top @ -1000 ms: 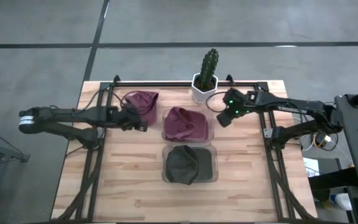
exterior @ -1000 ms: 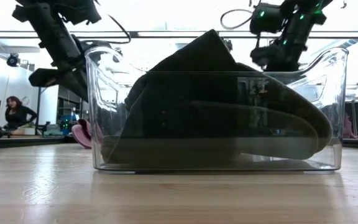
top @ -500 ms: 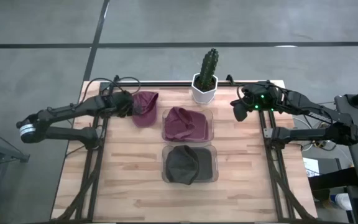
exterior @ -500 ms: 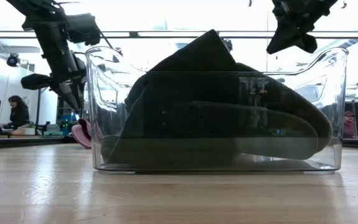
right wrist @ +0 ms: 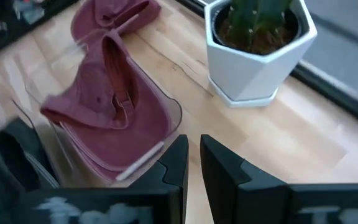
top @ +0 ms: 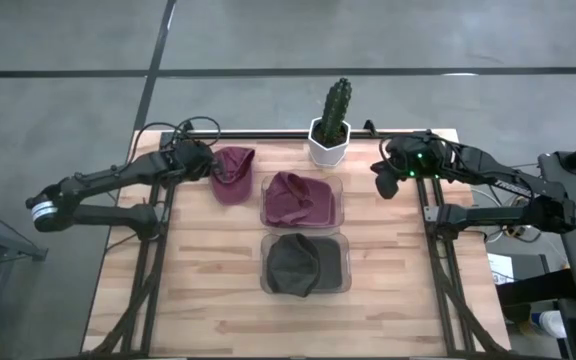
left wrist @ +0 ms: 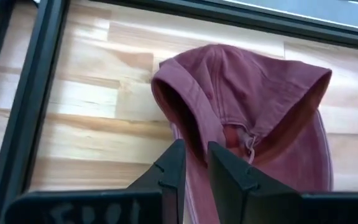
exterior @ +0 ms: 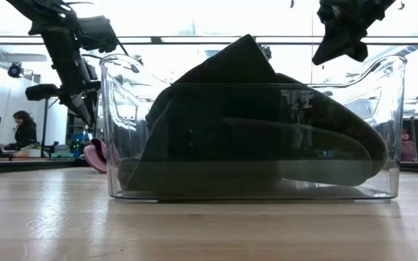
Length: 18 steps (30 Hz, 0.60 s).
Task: Pick & Place hat
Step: Put the red cap into the top transparent bin
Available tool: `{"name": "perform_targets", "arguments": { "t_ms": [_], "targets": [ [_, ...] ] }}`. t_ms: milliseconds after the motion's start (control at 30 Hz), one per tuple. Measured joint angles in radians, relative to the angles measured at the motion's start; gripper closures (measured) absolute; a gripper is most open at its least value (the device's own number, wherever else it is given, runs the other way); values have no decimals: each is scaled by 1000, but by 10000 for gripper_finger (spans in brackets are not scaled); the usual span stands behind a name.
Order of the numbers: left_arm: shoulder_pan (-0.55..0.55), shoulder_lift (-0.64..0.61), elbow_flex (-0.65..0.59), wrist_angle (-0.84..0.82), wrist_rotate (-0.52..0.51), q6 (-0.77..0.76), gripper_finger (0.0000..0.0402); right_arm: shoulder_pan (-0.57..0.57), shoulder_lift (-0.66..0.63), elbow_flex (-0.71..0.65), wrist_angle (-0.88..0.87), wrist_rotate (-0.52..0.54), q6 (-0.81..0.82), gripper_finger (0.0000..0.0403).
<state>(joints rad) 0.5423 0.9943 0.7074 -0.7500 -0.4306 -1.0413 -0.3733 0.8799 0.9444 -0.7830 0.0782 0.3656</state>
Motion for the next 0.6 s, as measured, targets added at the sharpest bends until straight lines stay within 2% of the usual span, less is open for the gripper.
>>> {"name": "perform_targets", "arguments": {
  "t_ms": [200,333,433,600],
  "targets": [
    [0,0,0,-1,-9,-3,342,0,-34,-22,15,-14,-170,364],
    [0,0,0,-2,-9,-30,342,-1,-87,-80,98,-101,-234,364],
    [0,0,0,0,-13,-34,342,0,-145,-165,210,-158,-239,364],
    [0,0,0,0,-7,-62,342,0,-235,-314,355,-169,-175,364]
  ]
}}
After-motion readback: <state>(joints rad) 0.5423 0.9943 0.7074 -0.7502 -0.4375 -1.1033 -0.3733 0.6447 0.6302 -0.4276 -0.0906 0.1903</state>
